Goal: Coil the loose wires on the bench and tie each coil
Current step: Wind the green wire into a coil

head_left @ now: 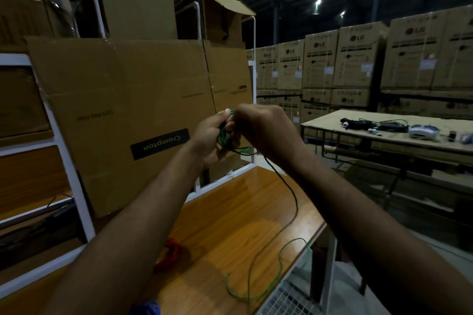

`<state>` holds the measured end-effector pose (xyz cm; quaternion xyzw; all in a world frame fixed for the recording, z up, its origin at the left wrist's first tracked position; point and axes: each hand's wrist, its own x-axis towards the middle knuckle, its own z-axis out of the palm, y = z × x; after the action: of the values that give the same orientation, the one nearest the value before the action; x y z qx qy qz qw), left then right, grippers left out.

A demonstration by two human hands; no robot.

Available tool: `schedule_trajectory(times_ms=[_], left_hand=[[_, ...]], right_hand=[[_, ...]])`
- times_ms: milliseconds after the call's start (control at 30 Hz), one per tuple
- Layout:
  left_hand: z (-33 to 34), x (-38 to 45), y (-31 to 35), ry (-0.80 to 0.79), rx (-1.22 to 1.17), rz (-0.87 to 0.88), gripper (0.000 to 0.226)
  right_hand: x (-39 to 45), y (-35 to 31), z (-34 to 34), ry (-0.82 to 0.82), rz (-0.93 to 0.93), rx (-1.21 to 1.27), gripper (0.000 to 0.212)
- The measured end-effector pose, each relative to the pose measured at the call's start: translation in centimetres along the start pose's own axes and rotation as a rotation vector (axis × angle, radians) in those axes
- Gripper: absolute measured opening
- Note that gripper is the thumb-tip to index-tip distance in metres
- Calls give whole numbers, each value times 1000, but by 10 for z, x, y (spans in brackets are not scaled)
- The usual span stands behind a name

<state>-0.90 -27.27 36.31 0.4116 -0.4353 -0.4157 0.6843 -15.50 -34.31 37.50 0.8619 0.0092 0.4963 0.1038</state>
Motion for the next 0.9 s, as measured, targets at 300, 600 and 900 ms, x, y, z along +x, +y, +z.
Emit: schedule_trajectory(times_ms=[300,600,900], left_hand=[[4,-6,10,-44,-43,-107,38],[-1,-9,11,-112,27,-220,40],[-4,1,9,-96,-79,-181,45]], right_hand=[[17,30,-5,-182,539,308,29],[7,37,-12,-256,684,478,14],[1,28,7,-186,770,558,16]])
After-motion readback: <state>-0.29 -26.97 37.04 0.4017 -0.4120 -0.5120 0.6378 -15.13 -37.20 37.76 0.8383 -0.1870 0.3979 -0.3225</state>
